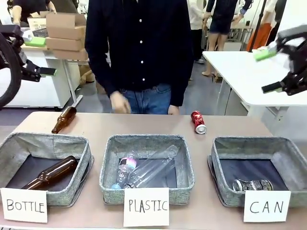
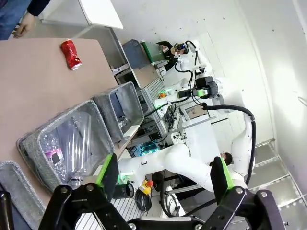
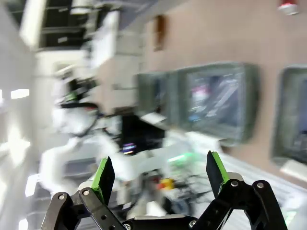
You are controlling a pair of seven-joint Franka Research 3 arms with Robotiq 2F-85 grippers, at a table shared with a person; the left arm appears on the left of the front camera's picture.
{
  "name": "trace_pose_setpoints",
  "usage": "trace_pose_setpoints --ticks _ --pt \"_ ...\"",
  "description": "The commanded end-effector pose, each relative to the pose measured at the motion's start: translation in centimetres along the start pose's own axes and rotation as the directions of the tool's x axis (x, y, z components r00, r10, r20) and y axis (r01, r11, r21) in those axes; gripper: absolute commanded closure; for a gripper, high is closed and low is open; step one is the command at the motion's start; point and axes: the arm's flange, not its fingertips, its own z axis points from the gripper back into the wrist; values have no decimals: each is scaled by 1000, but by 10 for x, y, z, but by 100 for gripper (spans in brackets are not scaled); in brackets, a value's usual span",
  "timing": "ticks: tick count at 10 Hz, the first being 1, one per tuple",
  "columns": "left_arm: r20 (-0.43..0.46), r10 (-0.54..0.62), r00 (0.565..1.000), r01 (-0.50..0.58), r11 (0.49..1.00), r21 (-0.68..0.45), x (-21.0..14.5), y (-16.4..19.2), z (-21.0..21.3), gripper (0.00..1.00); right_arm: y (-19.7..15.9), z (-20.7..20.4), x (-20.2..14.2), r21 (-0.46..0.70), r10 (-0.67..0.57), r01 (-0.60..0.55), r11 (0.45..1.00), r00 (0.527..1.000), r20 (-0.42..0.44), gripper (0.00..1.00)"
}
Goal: Sort the can waste into the basket.
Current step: Pick up the can waste from the table and place it in the right Fabric basket.
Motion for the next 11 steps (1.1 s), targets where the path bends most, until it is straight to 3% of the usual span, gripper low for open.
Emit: trace_pose_setpoints --ticks 1,2,3,4,5,6,8,9,10,11 --pt "-1 7 1000 -7 1000 -3 2 -4 1 0 14 -59 40 -523 176 -176 834 983 -49 0" --pt "-1 7 1000 -7 1000 -3 2 -4 1 0 6 -94 69 -650 239 -232 724 968 -80 0" --pt "-1 7 1000 -7 1000 -3 2 -4 1 0 -5 -120 88 -685 294 -296 666 948 -123 0" --pt "-1 7 1000 -7 1000 -3 2 -4 1 0 -15 -138 100 -746 329 -296 597 938 -109 0" --pt "-1 7 1000 -7 1000 -3 2 -4 1 0 -13 -148 97 -696 343 -293 656 936 -71 0" --pt "-1 7 1000 -7 1000 -3 2 -4 1 0 3 -137 68 -557 307 -312 770 946 -105 0" --pt "-1 7 1000 -7 1000 -3 2 -4 1 0 3 -137 68 -557 307 -312 770 946 -105 0" --pt "-1 7 1000 -7 1000 -3 2 -4 1 0 -10 -156 84 -607 346 -348 714 930 -126 0" --pt "-1 7 1000 -7 1000 -3 2 -4 1 0 -20 -179 113 -598 325 -309 740 942 -84 0" --pt "-1 7 1000 -7 1000 -3 2 -4 1 0 -36 -201 145 -630 313 -262 731 949 -32 0"
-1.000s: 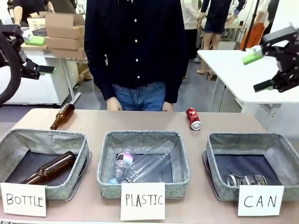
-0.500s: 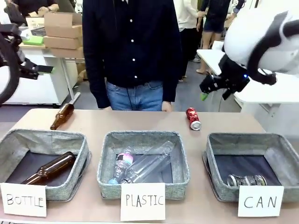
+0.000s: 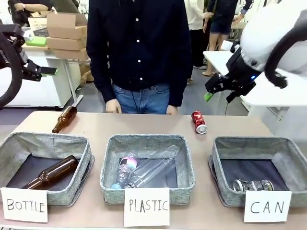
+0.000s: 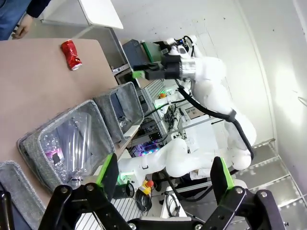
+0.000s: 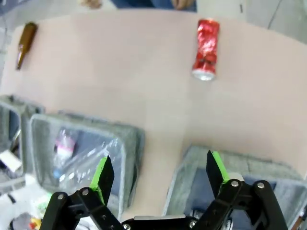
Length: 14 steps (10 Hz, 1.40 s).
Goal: Sort the can waste into the basket.
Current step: Pick up the can waste from the table and place it in the right Fabric basket.
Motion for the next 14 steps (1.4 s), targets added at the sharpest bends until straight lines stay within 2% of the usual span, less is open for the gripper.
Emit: trace_pose_setpoints --ticks 1,4,6,10,14 --pt "-1 7 1000 -7 1000 -4 2 -4 1 0 -12 -70 60 -87 -41 44 995 999 34 0" --pt "-1 7 1000 -7 1000 -4 2 -4 1 0 -27 -145 92 -112 -18 20 994 1000 19 0" --pt "-1 7 1000 -7 1000 -4 2 -4 1 0 -47 -198 107 -229 -58 54 972 998 -9 0" --pt "-1 7 1000 -7 1000 -4 2 -4 1 0 -64 -247 111 -223 -18 4 975 998 -58 0" --pt "-1 7 1000 -7 1000 -4 2 -4 1 0 -66 -267 107 -219 -10 -11 976 996 -93 0"
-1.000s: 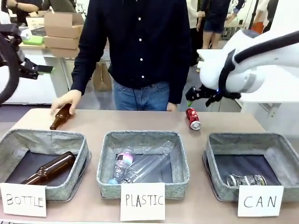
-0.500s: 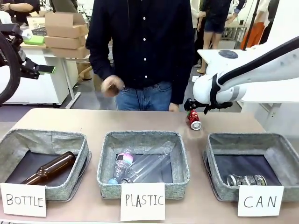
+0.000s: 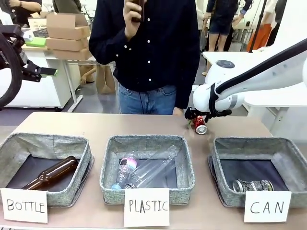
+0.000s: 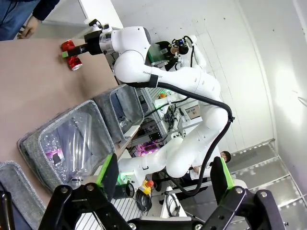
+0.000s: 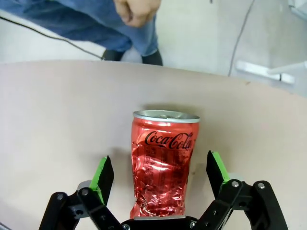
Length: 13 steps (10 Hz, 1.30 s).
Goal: Sort the can waste into the basket.
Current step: Pick up the can waste from the table and place it in the right Fabric basket.
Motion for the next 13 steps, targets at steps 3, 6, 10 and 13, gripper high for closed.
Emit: trace_pose_setpoints --ticks 3,6,10,13 --pt "-1 8 1000 -8 1000 -4 1 -4 1 0 4 -3 3 -51 6 -8 999 1000 -27 59" --pt "-1 8 1000 -8 1000 -4 1 -4 1 0 2 -3 -1 -65 12 -14 998 999 -36 100" --pt "-1 8 1000 -8 1000 -4 1 -4 1 0 -9 2 -5 -48 -16 15 999 999 -32 100" --pt "-1 8 1000 -8 1000 -4 1 -4 1 0 -11 11 -5 -35 -16 15 999 1000 -25 100"
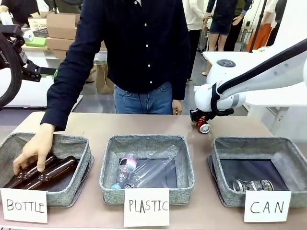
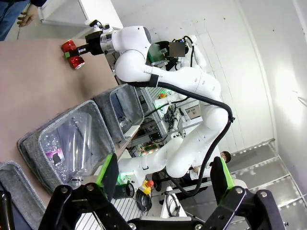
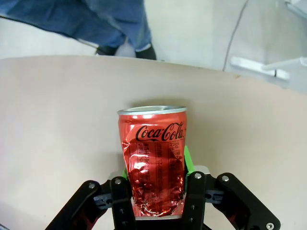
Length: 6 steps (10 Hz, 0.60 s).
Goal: Sort the can waste into the basket.
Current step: Pick up the can waste from the table and place it in the right Fabric basket.
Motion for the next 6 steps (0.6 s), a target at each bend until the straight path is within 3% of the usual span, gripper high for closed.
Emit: trace_pose_setpoints --ticks 1,3,5,6 --pt "-1 8 1000 -8 1000 -4 1 -4 1 0 -1 18 -6 -2 -7 7 1000 1000 -7 100" --pt "-1 8 1000 -8 1000 -4 1 -4 1 0 1 96 -30 109 71 -70 992 997 -7 100" --pt "-1 8 1000 -8 1000 -4 1 -4 1 0 -19 195 -93 166 209 -201 965 977 -33 100" --pt "-1 8 1000 -8 1000 -4 1 -4 1 0 -36 225 -128 206 263 -255 945 965 -11 100"
